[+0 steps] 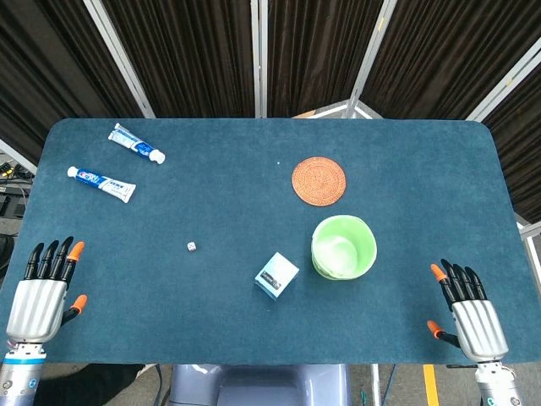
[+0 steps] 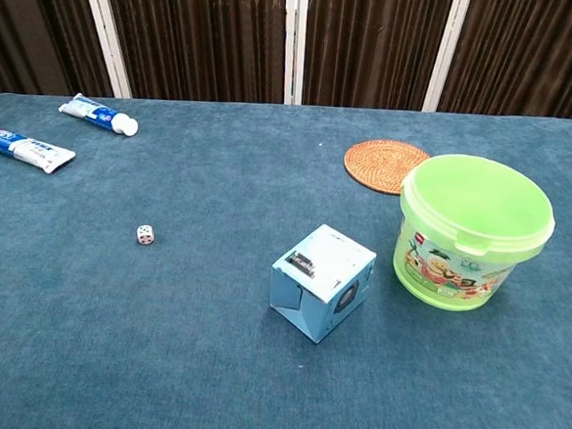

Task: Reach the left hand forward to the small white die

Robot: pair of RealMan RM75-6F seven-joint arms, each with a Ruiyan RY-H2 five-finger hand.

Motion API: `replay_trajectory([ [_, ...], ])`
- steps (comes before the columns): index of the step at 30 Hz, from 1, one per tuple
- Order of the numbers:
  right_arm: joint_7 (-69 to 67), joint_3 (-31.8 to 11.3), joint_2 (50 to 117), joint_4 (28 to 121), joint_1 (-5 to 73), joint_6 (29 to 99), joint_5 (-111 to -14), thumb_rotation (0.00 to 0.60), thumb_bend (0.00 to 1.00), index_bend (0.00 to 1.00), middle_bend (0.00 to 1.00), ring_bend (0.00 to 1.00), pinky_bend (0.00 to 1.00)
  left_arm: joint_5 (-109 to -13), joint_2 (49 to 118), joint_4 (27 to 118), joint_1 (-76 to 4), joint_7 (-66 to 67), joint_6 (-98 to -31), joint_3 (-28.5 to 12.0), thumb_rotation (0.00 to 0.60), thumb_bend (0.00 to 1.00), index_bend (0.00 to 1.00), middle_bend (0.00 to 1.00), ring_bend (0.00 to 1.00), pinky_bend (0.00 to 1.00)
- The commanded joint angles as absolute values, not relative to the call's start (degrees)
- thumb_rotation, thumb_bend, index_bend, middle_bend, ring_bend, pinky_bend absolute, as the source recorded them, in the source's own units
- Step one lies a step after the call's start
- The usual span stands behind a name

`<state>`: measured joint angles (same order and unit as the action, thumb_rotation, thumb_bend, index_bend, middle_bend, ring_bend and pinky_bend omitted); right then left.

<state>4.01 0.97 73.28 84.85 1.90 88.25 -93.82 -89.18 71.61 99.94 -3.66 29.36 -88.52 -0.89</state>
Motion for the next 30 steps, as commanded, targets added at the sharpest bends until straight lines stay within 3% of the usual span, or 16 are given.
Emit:
replay_trajectory([
  [1, 4.0, 1.0, 73.3, 84.8, 1.9, 88.3, -93.8, 0.6, 0.07, 0.0, 0.0, 0.0, 0.0, -89.1, 71.6, 99.9, -3.7, 29.4, -88.5, -0.9, 0.6, 0.24, 0.0, 0.0, 0.0, 0.0],
  [18, 3.8, 0.8, 73.2, 85.3, 2.0, 88.1, -93.6, 0.6, 0.07, 0.0, 0.0, 0.0, 0.0, -86.0, 73.1, 98.2, -5.2, 29.7, -85.4, -2.3, 0.6, 0.24, 0.0, 0.0, 0.0, 0.0],
  [23, 3.0, 0.6, 72.6, 85.9, 2.1, 88.0, -93.4, 0.6, 0.07, 0.0, 0.0, 0.0, 0.0, -82.9, 74.9, 97.9, -10.3, 30.2, -78.7, -5.5, 0.6, 0.25, 0.05, 0.0, 0.0, 0.0],
  [30, 2.4, 0.3, 72.0, 86.4, 2.5, 87.0, -92.6, 0.6, 0.07, 0.0, 0.0, 0.0, 0.0, -86.4, 74.6, 91.1, -20.1, 27.5, -67.1, -6.7, 0.6, 0.27, 0.14, 0.0, 0.0, 0.0],
])
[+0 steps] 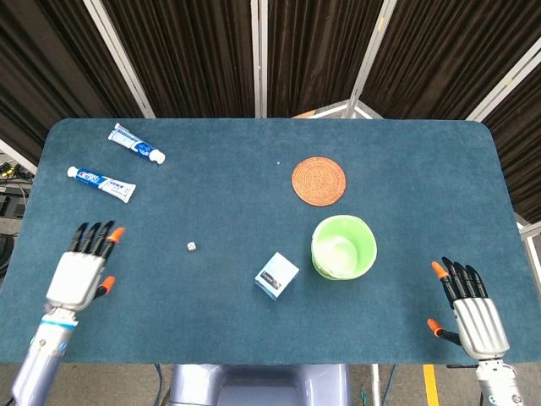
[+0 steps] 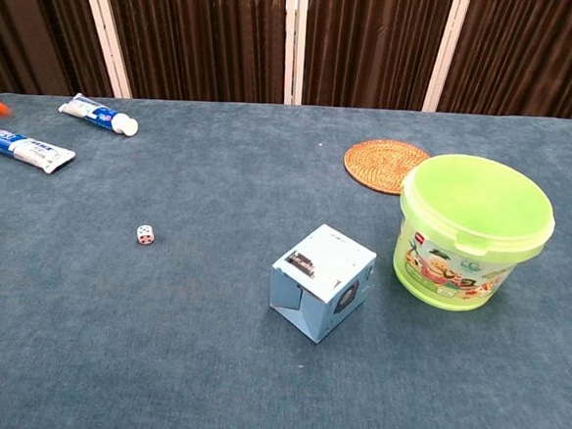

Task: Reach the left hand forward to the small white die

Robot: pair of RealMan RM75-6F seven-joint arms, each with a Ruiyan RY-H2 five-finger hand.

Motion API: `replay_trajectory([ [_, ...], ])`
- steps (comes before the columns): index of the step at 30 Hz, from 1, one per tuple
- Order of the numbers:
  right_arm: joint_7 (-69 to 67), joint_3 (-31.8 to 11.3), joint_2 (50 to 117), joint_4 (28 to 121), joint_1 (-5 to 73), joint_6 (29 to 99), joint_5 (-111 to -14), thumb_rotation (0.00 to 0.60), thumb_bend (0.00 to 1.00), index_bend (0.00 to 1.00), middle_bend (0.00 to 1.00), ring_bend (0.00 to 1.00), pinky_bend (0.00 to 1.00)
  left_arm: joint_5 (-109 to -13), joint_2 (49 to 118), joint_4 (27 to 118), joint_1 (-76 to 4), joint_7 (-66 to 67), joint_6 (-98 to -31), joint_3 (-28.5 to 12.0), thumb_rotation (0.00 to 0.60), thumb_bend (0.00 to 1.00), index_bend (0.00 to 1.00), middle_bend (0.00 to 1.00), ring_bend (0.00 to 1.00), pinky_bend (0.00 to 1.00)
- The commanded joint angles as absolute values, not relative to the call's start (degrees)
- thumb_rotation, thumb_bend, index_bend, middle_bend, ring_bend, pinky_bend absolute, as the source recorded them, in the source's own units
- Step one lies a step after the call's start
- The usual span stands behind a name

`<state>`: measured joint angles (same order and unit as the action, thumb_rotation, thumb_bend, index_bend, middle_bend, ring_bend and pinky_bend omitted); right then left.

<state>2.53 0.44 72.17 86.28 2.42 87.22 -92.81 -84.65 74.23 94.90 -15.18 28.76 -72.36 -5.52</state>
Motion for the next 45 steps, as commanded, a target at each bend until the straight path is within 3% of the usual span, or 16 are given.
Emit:
replay_trajectory([
  [1, 2.3, 0.2, 71.9, 86.5, 2.6, 86.9, -92.4, 0.6, 0.07, 0.0, 0.0, 0.0, 0.0, -87.1, 74.7, 89.9, -21.6, 27.1, -65.6, -6.7, 0.6, 0.27, 0.17, 0.0, 0.0, 0.0],
  [6, 1.8, -0.3, 71.7, 86.5, 2.8, 86.4, -91.4, 0.6, 0.07, 0.0, 0.0, 0.0, 0.0, -88.5, 76.4, 85.2, -26.5, 26.1, -60.7, -7.0, 0.6, 0.28, 0.27, 0.0, 0.0, 0.0],
  [14, 0.6, -1.5, 71.3, 86.0, 3.1, 85.5, -89.0, 0.6, 0.07, 0.0, 0.0, 0.0, 0.0, -89.2, 82.4, 75.9, -33.8, 23.9, -53.4, -6.3, 0.6, 0.28, 0.33, 0.0, 0.0, 0.0],
  [20, 0.1, -2.1, 71.2, 85.6, 3.2, 85.1, -87.8, 0.6, 0.07, 0.0, 0.0, 0.0, 0.0, -89.4, 87.8, 69.5, -36.6, 21.7, -52.3, -5.9, 0.6, 0.28, 0.32, 0.0, 0.0, 0.0],
  [28, -0.4, -2.6, 71.1, 85.1, 3.3, 84.7, -86.7, 0.6, 0.07, 0.0, 0.0, 0.0, 0.0, -88.7, 94.3, 62.8, -39.6, 19.6, -51.0, -5.4, 0.6, 0.28, 0.39, 0.0, 0.0, 0.0],
  [45, -0.8, -2.8, 71.2, 84.9, 3.4, 84.7, -86.4, 0.6, 0.07, 0.0, 0.0, 0.0, 0.0, -86.5, 96.0, 60.1, -42.2, 20.2, -49.2, -4.2, 0.6, 0.29, 0.43, 0.0, 0.0, 0.0],
])
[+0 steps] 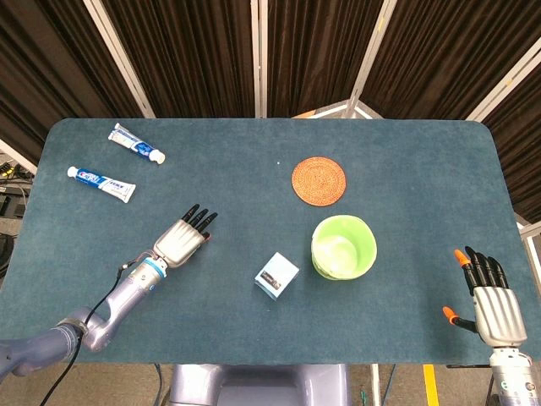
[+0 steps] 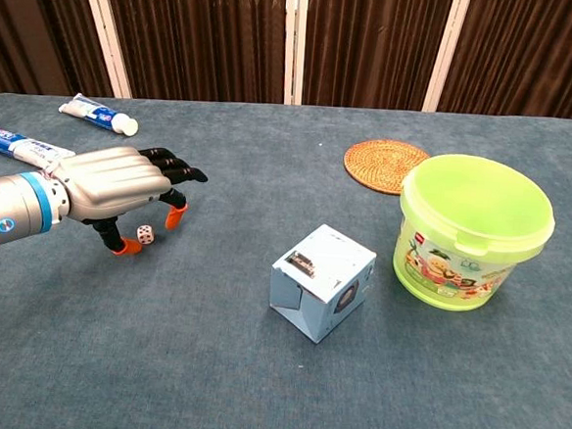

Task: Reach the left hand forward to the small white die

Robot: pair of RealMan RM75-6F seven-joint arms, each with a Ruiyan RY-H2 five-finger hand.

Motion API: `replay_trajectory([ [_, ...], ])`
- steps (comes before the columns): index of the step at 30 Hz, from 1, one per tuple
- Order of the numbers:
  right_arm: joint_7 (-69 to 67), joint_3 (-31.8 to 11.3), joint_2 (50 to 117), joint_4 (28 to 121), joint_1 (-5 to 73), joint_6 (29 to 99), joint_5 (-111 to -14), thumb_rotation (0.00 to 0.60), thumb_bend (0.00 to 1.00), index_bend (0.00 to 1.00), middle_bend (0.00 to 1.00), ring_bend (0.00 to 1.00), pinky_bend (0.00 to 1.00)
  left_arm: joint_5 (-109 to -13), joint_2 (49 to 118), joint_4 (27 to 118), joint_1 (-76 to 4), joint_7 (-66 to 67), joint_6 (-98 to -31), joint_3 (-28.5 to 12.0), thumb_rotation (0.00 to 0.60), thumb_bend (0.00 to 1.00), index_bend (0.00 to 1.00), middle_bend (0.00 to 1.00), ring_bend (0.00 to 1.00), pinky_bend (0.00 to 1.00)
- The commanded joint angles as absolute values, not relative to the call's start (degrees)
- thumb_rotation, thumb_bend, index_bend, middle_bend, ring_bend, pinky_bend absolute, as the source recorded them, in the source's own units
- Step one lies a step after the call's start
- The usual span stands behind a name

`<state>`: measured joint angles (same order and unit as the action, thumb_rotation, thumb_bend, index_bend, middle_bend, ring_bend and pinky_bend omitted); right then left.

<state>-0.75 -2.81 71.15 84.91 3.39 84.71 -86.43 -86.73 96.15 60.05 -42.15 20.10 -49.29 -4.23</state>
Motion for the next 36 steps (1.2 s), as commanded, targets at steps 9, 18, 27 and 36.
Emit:
replay_trajectory([
  [9, -0.6, -2.9, 71.5, 84.5, 3.5, 84.6, -86.3, 0.6, 0.07, 0.0, 0.0, 0.0, 0.0, -85.2, 96.0, 60.4, -43.0, 20.0, -48.8, -3.9, 0.6, 0.31, 0.46, 0.0, 0.0, 0.0],
  [18, -0.7, -3.0, 71.7, 84.4, 3.4, 84.9, -86.3, 0.6, 0.07, 0.0, 0.0, 0.0, 0.0, -84.3, 95.8, 60.8, -43.2, 19.9, -48.9, -3.3, 0.6, 0.38, 0.56, 0.0, 0.0, 0.0],
  [27, -0.6, -2.6, 71.6, 84.7, 3.2, 85.4, -86.9, 0.6, 0.07, 0.0, 0.0, 0.0, 0.0, -84.3, 91.1, 67.0, -42.5, 20.1, -52.6, -3.9, 0.6, 0.39, 0.58, 0.0, 0.0, 0.0],
  [36, -0.5, -2.0, 71.1, 85.8, 2.7, 86.7, -88.4, 0.6, 0.07, 0.0, 0.0, 0.0, 0.0, -84.3, 82.7, 82.0, -41.8, 24.8, -57.6, -6.1, 0.6, 0.39, 0.59, 0.0, 0.0, 0.0],
])
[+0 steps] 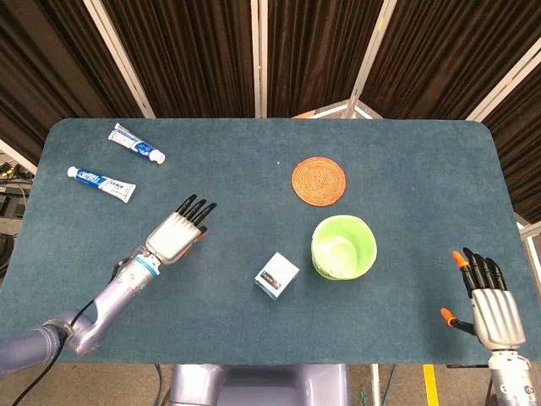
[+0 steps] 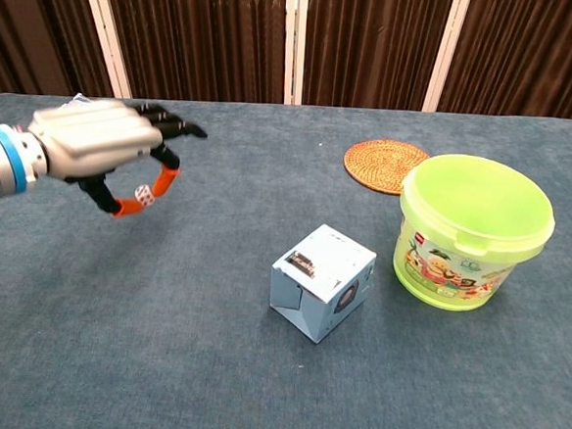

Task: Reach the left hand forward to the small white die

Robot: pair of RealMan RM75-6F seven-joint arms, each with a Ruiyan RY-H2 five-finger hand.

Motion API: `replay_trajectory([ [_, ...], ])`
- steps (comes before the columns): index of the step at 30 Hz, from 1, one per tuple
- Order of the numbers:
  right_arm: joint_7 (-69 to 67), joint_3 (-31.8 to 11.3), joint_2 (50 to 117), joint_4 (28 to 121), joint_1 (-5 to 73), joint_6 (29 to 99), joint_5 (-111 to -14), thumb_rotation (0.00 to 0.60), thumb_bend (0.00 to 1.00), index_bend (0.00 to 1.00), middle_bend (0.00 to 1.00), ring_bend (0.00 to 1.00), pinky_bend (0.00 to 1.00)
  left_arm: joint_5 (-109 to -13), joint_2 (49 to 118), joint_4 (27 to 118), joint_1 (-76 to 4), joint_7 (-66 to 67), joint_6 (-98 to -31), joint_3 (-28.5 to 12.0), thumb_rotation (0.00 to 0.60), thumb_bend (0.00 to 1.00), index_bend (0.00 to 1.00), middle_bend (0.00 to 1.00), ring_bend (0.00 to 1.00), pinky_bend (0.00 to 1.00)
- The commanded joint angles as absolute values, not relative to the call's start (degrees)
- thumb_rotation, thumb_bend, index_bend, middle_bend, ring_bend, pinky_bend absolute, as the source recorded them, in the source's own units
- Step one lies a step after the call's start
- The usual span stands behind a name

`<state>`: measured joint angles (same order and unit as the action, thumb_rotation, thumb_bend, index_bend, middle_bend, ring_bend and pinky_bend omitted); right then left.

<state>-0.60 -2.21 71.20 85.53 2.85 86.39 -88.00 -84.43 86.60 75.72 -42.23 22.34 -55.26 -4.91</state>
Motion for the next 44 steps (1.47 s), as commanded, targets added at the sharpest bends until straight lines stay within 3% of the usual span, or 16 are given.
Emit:
replay_trajectory([
  [1, -0.4, -1.9, 71.0, 86.0, 2.6, 87.0, -88.8, 0.6, 0.07, 0.0, 0.0, 0.0, 0.0, -84.4, 81.4, 84.3, -41.7, 25.9, -58.3, -6.4, 0.6, 0.39, 0.58, 0.0, 0.0, 0.0],
  [6, -0.4, -1.3, 70.8, 86.5, 2.1, 88.1, -90.0, 0.6, 0.07, 0.0, 0.0, 0.0, 0.0, -84.1, 77.4, 91.6, -41.2, 29.9, -60.3, -7.2, 0.6, 0.38, 0.48, 0.0, 0.0, 0.0],
  [12, -0.3, -0.8, 70.4, 87.2, 1.6, 89.4, -91.3, 0.6, 0.07, 0.0, 0.0, 0.0, 0.0, -83.7, 74.1, 97.5, -40.1, 33.0, -62.8, -7.8, 0.6, 0.37, 0.21, 0.0, 0.0, 0.0],
  [22, 0.2, -0.2, 70.4, 87.5, 1.1, 89.9, -92.2, 0.6, 0.07, 0.0, 0.0, 0.0, 0.0, -84.1, 71.9, 101.0, -36.4, 34.3, -67.1, -5.7, 0.6, 0.37, 0.18, 0.0, 0.0, 0.0],
  [33, 1.1, -0.6, 70.9, 87.1, 1.3, 89.1, -91.4, 0.6, 0.07, 0.0, 0.0, 0.0, 0.0, -87.8, 72.1, 99.9, -20.5, 26.9, -84.4, 2.8, 0.6, 0.33, 0.07, 0.0, 0.0, 0.0],
  [44, 2.1, -0.1, 71.2, 87.3, 1.2, 89.2, -92.4, 0.6, 0.07, 0.0, 0.0, 0.0, 0.0, -89.7, 73.2, 96.8, -11.8, 27.2, -91.2, 7.1, 0.6, 0.25, 0.0, 0.0, 0.0, 0.0],
])
